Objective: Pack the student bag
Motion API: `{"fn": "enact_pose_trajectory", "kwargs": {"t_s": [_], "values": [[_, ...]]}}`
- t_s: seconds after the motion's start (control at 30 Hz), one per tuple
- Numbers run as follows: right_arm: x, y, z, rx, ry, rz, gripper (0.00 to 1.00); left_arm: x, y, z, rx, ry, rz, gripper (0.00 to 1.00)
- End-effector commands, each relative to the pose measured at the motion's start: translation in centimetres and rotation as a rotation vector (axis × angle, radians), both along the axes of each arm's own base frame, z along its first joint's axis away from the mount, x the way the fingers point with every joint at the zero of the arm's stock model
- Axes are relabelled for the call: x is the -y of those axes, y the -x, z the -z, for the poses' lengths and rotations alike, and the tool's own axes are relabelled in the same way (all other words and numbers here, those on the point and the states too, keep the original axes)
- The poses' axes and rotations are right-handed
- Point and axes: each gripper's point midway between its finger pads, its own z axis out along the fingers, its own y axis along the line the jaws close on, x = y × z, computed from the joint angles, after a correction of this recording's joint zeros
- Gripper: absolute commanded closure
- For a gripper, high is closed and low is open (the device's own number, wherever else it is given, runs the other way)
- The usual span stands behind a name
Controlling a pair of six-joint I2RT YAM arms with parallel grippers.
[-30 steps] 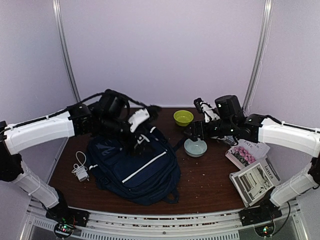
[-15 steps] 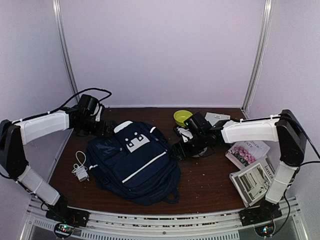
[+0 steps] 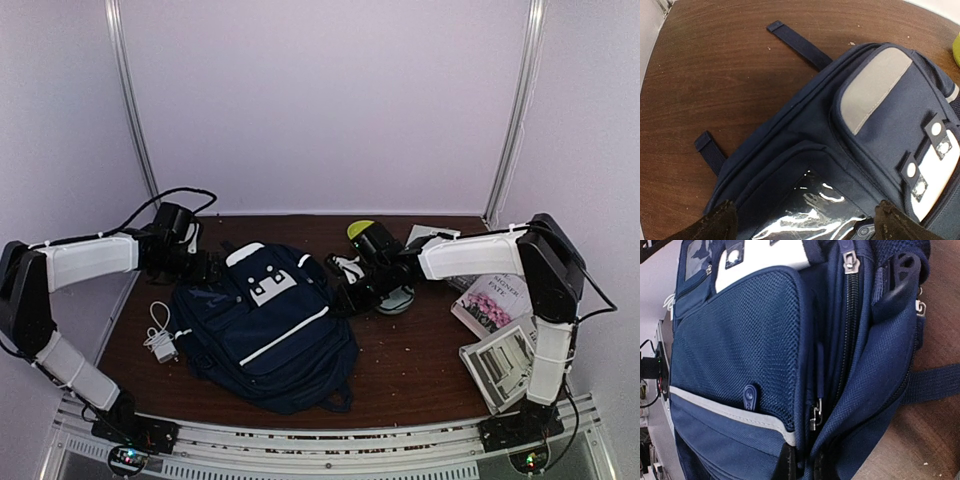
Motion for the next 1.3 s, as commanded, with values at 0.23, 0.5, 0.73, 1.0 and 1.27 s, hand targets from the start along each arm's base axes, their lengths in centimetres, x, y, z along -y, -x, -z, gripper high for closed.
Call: {"fn": "enact_pose_trajectory", "kwargs": {"t_s": [0.23, 0.5, 0.73, 1.0, 1.27], "values": [[-2.0, 0.6, -15.1, 0.242, -0.243, -0.149, 1.00, 1.8, -0.5, -9.3, 0.212, 0.040, 0.152, 0.03], [-1.3, 0.8, -19.6, 0.369, -0.242, -0.169, 1.00, 4.4, -1.0, -10.0, 0.122, 0.036, 0.416, 0.02], [0.0, 1.2, -22.8, 0.517, -0.155, -0.247, 1.00, 6.3, -1.2, -17.8, 0.409, 0.020, 0.602, 0.03], [0.5, 2.6, -27.5, 0.742, -0.114, -0.351, 1.00, 7.4, 0.4, -23.3, 0.542, 0.020, 0.722, 0.06], [0.1, 8.3, -28.6, 1.001, -0.134, -0.628, 1.00, 10.3, 5.0, -24.8, 0.642, 0.023, 1.082, 0.02]]}}
